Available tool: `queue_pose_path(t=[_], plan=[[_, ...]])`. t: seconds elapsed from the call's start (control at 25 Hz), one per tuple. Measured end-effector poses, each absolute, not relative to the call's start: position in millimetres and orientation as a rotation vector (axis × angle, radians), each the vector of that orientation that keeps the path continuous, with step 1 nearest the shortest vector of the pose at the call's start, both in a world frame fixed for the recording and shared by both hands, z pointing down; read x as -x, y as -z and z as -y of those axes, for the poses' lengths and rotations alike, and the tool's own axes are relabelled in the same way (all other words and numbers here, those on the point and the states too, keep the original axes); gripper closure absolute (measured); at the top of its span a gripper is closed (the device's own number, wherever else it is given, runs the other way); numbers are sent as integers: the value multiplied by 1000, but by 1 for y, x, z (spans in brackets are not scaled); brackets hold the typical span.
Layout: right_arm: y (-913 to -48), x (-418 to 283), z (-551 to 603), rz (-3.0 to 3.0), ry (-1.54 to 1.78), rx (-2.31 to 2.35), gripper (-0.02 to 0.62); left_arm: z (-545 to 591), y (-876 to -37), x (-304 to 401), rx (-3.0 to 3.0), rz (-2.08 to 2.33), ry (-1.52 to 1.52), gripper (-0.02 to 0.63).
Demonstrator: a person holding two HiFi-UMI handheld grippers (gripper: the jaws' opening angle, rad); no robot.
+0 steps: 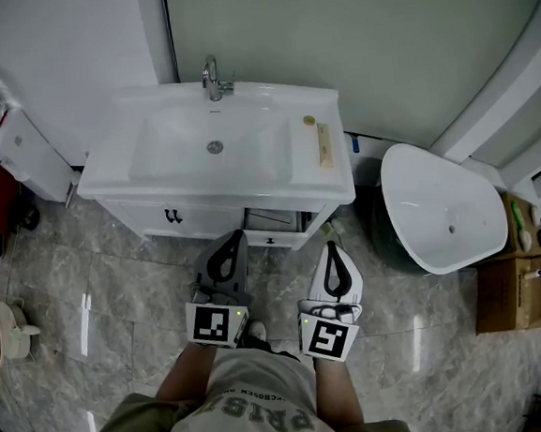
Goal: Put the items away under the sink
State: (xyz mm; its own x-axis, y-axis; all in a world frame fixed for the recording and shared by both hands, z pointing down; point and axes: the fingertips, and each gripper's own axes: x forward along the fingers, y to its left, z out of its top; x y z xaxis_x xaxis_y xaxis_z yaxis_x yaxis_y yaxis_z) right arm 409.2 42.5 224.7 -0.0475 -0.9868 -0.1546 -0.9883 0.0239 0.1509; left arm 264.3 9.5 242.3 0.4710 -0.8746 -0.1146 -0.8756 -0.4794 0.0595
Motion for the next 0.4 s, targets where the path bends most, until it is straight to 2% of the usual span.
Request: queue_pose_path(t=[0.16, 0.4], plan=[[-225, -411, -42, -2253, -352, 2159, 597, -11, -251, -265, 2678, -1575, -109, 597], [-226, -416, -42, -2256, -354, 2154, 597, -10, -245, -269, 2693, -1612, -183, 597]])
